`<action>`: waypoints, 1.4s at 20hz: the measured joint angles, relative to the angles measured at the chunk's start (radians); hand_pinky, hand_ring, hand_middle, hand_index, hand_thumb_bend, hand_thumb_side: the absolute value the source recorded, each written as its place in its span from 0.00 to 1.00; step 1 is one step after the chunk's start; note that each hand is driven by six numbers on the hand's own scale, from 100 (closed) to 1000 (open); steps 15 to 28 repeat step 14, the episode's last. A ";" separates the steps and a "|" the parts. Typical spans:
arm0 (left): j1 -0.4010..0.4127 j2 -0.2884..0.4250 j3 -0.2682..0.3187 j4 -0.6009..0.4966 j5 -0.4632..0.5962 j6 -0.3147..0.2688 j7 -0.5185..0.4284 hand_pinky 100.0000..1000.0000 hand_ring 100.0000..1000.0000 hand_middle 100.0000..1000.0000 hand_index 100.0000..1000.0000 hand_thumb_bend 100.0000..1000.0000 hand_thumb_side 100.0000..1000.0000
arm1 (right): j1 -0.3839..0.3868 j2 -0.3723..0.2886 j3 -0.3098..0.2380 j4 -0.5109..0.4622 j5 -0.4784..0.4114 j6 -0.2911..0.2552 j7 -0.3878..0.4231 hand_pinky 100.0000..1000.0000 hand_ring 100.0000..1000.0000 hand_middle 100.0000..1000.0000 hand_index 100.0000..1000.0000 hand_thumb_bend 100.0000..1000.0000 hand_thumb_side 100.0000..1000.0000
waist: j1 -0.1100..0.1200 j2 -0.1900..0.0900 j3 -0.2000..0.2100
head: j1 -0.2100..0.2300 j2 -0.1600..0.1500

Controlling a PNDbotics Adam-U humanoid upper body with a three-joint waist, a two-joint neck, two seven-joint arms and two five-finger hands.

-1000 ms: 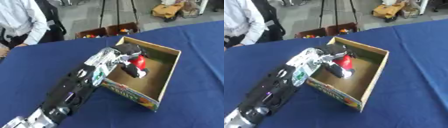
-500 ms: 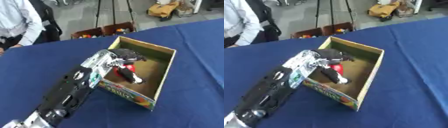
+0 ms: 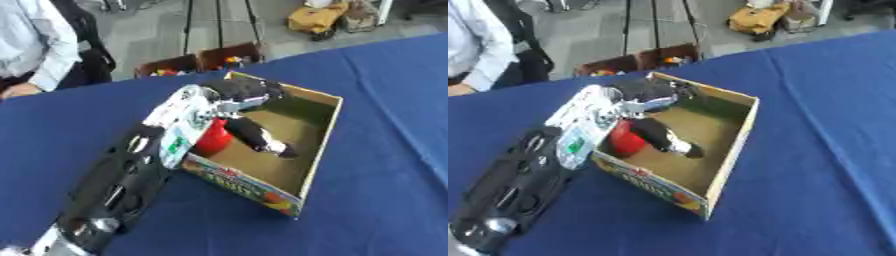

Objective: Pick up objects on the table and place them in the box.

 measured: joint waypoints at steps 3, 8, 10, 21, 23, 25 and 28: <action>0.013 0.046 0.051 -0.116 0.132 0.047 0.142 0.82 0.78 0.90 0.98 0.59 1.00 | 0.009 -0.010 -0.003 0.000 0.000 -0.002 -0.002 0.69 0.75 0.74 0.80 0.00 1.00 | 0.000 0.000 0.012 | -0.001 0.009; 0.039 0.108 0.136 -0.294 0.307 0.111 0.405 0.77 0.75 0.85 0.94 0.54 0.99 | 0.019 -0.016 -0.008 0.000 0.001 -0.005 -0.007 0.69 0.75 0.74 0.80 0.00 1.00 | -0.001 0.000 0.026 | 0.006 0.025; 0.047 0.128 0.168 -0.357 0.360 0.123 0.507 0.76 0.75 0.85 0.94 0.52 1.00 | 0.022 -0.019 -0.012 0.000 0.002 -0.004 -0.013 0.69 0.75 0.74 0.80 0.00 1.00 | -0.007 0.001 0.027 | 0.017 0.026; 0.074 0.173 0.226 -0.463 0.418 0.137 0.647 0.73 0.75 0.84 0.93 0.43 0.95 | 0.033 -0.024 -0.019 0.000 0.007 -0.003 -0.022 0.69 0.75 0.74 0.80 0.00 1.00 | -0.017 0.001 0.041 | 0.034 0.034; 0.074 0.173 0.226 -0.463 0.418 0.137 0.647 0.73 0.75 0.84 0.93 0.43 0.95 | 0.033 -0.024 -0.019 0.000 0.007 -0.003 -0.022 0.69 0.75 0.74 0.80 0.00 1.00 | -0.017 0.001 0.041 | 0.034 0.034; 0.074 0.173 0.226 -0.463 0.418 0.137 0.647 0.73 0.75 0.84 0.93 0.43 0.95 | 0.033 -0.024 -0.019 0.000 0.007 -0.003 -0.022 0.69 0.75 0.74 0.80 0.00 1.00 | -0.017 0.001 0.041 | 0.034 0.034; 0.074 0.173 0.226 -0.463 0.418 0.137 0.647 0.73 0.75 0.84 0.93 0.43 0.95 | 0.033 -0.024 -0.019 0.000 0.007 -0.003 -0.022 0.69 0.75 0.74 0.80 0.00 1.00 | -0.017 0.001 0.041 | 0.034 0.034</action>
